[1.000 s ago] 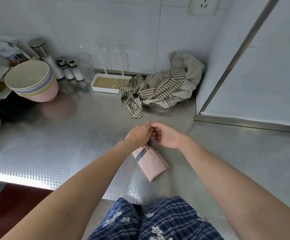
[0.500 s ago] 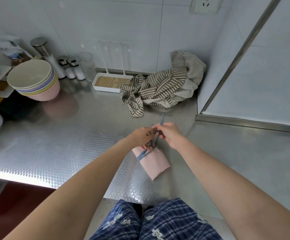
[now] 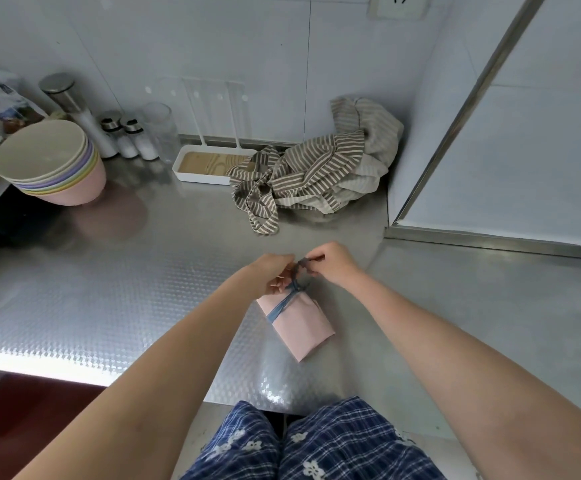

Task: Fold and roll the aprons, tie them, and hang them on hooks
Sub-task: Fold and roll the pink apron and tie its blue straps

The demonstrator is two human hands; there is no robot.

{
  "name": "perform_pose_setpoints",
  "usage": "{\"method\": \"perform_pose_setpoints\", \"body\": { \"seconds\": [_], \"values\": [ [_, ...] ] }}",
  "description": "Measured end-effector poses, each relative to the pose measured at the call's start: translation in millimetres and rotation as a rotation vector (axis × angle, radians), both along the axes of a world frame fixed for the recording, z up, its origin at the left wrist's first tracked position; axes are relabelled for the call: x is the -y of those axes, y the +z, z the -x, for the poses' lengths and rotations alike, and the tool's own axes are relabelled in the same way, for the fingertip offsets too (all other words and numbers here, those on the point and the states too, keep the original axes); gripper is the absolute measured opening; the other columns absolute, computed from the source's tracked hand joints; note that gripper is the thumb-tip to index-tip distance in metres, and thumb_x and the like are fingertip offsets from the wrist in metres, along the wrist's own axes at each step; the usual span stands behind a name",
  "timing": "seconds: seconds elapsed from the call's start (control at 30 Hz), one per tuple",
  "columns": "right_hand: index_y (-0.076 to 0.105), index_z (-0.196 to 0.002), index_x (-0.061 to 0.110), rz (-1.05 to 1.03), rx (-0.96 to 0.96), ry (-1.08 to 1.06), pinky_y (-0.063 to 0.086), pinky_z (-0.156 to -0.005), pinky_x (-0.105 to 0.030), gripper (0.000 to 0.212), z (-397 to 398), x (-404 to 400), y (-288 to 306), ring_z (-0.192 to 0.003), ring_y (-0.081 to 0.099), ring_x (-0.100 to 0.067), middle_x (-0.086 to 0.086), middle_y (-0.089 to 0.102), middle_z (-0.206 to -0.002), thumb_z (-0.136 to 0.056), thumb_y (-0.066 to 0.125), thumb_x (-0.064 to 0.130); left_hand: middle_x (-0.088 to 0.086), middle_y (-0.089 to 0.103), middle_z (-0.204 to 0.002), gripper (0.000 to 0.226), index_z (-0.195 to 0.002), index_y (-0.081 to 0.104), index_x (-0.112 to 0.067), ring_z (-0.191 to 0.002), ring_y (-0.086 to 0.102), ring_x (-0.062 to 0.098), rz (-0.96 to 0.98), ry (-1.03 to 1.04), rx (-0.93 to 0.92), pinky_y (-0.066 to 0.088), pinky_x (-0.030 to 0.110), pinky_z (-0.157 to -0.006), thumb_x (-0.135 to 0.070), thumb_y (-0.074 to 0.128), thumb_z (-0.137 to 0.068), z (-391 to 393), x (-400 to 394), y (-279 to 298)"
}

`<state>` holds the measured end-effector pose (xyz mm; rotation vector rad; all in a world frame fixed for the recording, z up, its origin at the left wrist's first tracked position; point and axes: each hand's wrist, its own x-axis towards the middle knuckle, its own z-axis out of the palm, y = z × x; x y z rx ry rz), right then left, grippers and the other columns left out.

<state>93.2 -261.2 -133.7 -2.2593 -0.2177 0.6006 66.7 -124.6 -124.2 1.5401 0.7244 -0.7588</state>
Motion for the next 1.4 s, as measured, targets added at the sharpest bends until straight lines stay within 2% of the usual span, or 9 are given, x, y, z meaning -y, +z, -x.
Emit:
{"method": "perform_pose_setpoints", "body": {
  "seconds": [0.13, 0.27, 0.47, 0.63, 0.87, 1.03, 1.17, 1.27, 1.4],
  "values": [
    [0.071, -0.104, 0.0, -0.075, 0.039, -0.042, 0.04, -0.068, -0.014, 0.02, 0, -3, -4, -0.089, 0.06, -0.016, -0.014, 0.07, -0.104, -0.086, 0.063, 0.005, 0.003, 0.049, -0.069, 0.024, -0.073, 0.052, -0.013, -0.049, 0.035, 0.01, 0.002, 0.084, -0.044, 0.032, 0.013, -0.039, -0.026, 0.052, -0.094, -5, 2, -7],
    [0.068, -0.107, -0.004, -0.246, -0.078, -0.127, 0.049, -0.094, -0.035, 0.023, -3, 5, -7, -0.099, 0.064, -0.027, -0.019, 0.068, -0.107, -0.085, 0.062, -0.003, 0.0, 0.053, -0.068, 0.02, -0.072, 0.057, -0.012, -0.05, 0.04, 0.008, 0.061, 0.239, -0.049, 0.036, 0.016, -0.045, -0.021, 0.06, -0.09, -10, 2, -11],
    [0.069, -0.106, -0.001, -0.242, -0.191, -0.11, 0.056, -0.08, -0.028, 0.024, -7, 14, -8, -0.08, 0.062, -0.021, -0.019, 0.069, -0.099, -0.087, 0.055, -0.007, 0.0, 0.053, -0.056, 0.025, -0.068, 0.056, -0.01, -0.042, 0.046, 0.007, 0.04, 0.243, -0.06, 0.033, 0.013, -0.036, -0.023, 0.062, -0.09, -12, 9, -14],
    [0.066, -0.107, -0.001, -0.363, -0.469, -0.099, 0.044, -0.066, -0.018, 0.02, -10, 21, -2, -0.091, 0.054, -0.01, -0.005, 0.063, -0.104, -0.091, 0.057, 0.009, 0.011, 0.061, -0.05, 0.025, -0.082, 0.054, -0.001, -0.037, 0.057, 0.017, -0.1, 0.272, -0.005, 0.047, 0.02, -0.044, -0.016, 0.042, -0.098, -23, 11, -19],
    [0.059, -0.09, -0.008, -0.722, -0.586, -0.505, 0.03, -0.037, -0.011, 0.013, -14, 16, 7, -0.042, 0.043, -0.004, -0.012, 0.059, -0.075, -0.092, 0.046, -0.008, 0.002, 0.057, -0.037, 0.024, -0.084, 0.039, -0.009, -0.021, 0.042, 0.007, -0.204, 0.015, 0.134, 0.022, 0.007, -0.029, -0.019, 0.026, -0.102, -17, 17, -14],
    [0.054, -0.071, -0.004, -0.457, -0.565, -0.564, 0.035, -0.033, -0.013, 0.017, -13, 4, 1, -0.031, 0.046, -0.006, -0.014, 0.053, -0.061, -0.086, 0.053, -0.011, 0.015, 0.062, -0.077, 0.015, -0.092, 0.045, -0.009, -0.042, 0.054, 0.017, -0.357, -0.239, 0.358, 0.036, 0.015, -0.032, -0.017, 0.036, -0.1, -16, 17, -8],
    [0.053, -0.065, 0.0, -0.381, -0.54, -0.473, 0.034, -0.031, -0.014, 0.023, -9, -2, 1, -0.027, 0.044, -0.005, -0.003, 0.051, -0.037, -0.086, 0.053, -0.009, 0.01, 0.066, -0.079, 0.013, -0.09, 0.049, -0.013, -0.057, 0.065, 0.022, -0.511, -0.425, 0.446, 0.051, 0.027, -0.059, -0.02, 0.041, -0.098, -14, 15, -13],
    [0.052, -0.066, 0.001, -0.467, -0.551, -0.43, 0.037, -0.036, -0.015, 0.026, -8, -2, 5, -0.039, 0.048, -0.01, -0.009, 0.052, -0.051, -0.088, 0.046, -0.011, 0.005, 0.066, -0.069, 0.017, -0.082, 0.048, -0.015, -0.044, 0.059, 0.011, -0.531, -0.439, 0.46, 0.048, 0.023, -0.053, -0.023, 0.044, -0.097, -15, 13, -15],
    [0.055, -0.073, 0.0, -0.625, -0.629, -0.488, 0.044, -0.043, -0.018, 0.02, -7, -3, 10, -0.055, 0.048, -0.018, -0.013, 0.052, -0.066, -0.091, 0.047, -0.004, 0.012, 0.07, -0.08, 0.015, -0.086, 0.05, -0.012, -0.062, 0.067, 0.025, -0.574, -0.417, 0.465, 0.05, 0.029, -0.063, -0.024, 0.049, -0.095, -17, 12, -11]
  ]
}}
